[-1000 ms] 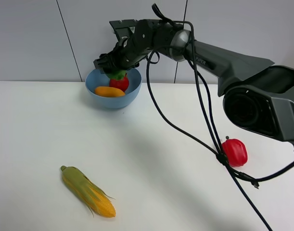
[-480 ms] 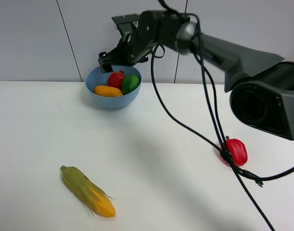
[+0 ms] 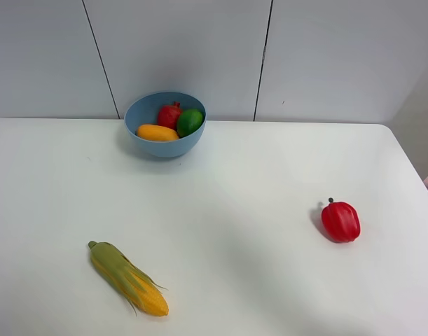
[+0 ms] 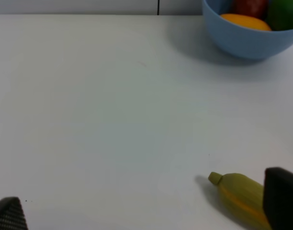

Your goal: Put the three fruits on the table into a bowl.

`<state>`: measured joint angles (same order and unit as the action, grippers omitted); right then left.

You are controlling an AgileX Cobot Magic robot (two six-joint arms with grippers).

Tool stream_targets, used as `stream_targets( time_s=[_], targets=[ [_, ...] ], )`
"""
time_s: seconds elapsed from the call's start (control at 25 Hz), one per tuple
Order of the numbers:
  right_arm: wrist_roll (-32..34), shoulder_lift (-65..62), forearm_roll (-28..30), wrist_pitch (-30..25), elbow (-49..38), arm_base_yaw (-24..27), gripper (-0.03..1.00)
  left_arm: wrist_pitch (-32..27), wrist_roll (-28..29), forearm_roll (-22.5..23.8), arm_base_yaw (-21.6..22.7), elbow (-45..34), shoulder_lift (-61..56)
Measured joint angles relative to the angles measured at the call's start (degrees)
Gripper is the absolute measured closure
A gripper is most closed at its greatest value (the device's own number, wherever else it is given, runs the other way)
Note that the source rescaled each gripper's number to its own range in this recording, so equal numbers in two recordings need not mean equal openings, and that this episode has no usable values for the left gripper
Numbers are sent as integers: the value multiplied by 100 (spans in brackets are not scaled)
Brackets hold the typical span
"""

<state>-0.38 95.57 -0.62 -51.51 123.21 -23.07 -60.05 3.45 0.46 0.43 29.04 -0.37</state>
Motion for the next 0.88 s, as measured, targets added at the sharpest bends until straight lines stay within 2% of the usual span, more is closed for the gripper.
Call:
stream_targets(
  time_s=[0.2,0.48,0.64,0.88],
  targets=[
    [38,-2037,284,102,-1715,1024,9,0,0,0,0,0,0],
    [38,-5285,554,121,-5165,2345,9,0,0,0,0,0,0],
    [192,-7364,433,43,-6832,2492,9,0,0,0,0,0,0],
    [268,-9458,407,-672,-8857,2510,9,0,0,0,0,0,0]
  ],
)
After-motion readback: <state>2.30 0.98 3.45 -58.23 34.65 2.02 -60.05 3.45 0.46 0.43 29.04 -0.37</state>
